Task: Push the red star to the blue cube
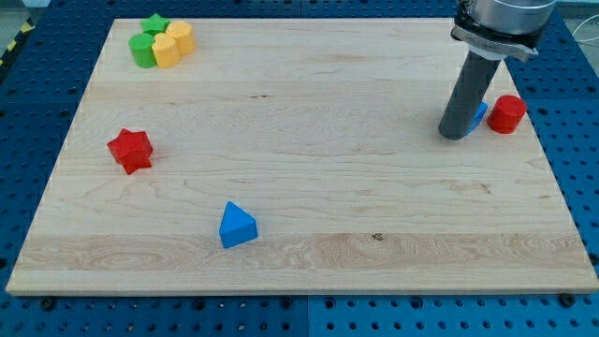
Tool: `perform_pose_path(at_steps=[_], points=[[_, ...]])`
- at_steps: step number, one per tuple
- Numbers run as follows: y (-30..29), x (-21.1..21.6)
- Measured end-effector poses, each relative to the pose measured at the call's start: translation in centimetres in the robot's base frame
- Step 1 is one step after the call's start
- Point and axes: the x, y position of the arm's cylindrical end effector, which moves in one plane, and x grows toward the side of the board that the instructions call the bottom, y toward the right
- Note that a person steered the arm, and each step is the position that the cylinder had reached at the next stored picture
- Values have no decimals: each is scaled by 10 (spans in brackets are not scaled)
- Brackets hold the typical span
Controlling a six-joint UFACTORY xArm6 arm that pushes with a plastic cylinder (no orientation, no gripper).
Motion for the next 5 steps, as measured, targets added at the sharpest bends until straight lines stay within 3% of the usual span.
perform_pose_path(at_steps=[2,3,5], points=[[15,0],[-15,6],[-135,17]])
